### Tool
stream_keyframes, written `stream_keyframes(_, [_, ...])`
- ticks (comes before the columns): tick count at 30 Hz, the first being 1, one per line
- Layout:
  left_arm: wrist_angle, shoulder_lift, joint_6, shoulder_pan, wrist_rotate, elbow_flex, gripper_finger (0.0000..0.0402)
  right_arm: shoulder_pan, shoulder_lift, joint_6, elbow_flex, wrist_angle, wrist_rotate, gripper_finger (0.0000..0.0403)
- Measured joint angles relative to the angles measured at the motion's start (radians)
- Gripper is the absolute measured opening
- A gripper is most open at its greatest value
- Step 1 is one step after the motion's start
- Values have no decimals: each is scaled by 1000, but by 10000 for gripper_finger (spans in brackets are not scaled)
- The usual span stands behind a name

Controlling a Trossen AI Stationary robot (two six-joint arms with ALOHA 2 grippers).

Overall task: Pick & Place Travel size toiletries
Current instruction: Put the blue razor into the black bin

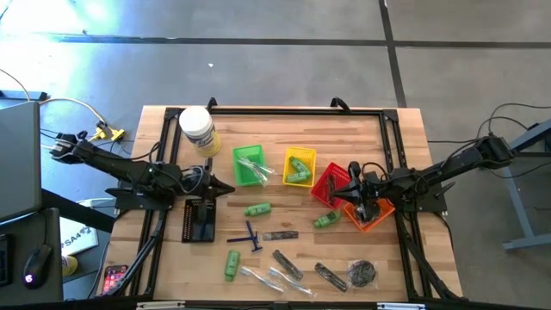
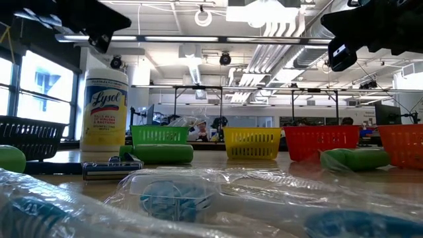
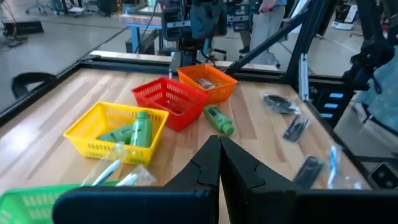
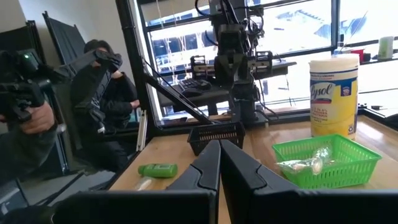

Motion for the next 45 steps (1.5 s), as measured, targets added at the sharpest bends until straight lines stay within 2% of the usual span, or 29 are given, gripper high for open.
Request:
stream_keyframes(8, [-197, 112, -105, 0, 21, 157, 1, 0, 0, 2, 0, 0, 0, 3])
stream_keyframes(11, [-253, 180, -100, -1, 56, 193, 11, 0, 0, 4, 0, -1, 0, 3])
stream_keyframes(14, [-253, 263, -78, -9, 112, 217, 39, 0, 0, 5, 0, -1, 0, 3])
stream_keyframes(18, [-322, 406, -83, -6, 180, 300, 99, 0, 0, 4, 0, -1, 0, 3])
stream_keyframes(22, [-450, 559, 28, -9, 246, 411, 161, 0, 0, 4, 0, -1, 0, 3])
stream_keyframes(25, [-557, 665, 136, -16, 262, 504, 186, 0, 0, 4, 0, -2, 0, 3])
stream_keyframes(35, [-739, 927, 441, -55, 281, 727, 193, 0, 0, 9, 0, -4, -2, 3])
stream_keyframes(41, [-753, 1001, 578, -80, 276, 758, 193, 0, 0, 10, 0, -8, -6, 3])
stream_keyframes(45, [-756, 1027, 618, -79, 252, 758, 193, 0, 0, 10, 0, -8, -5, 3])
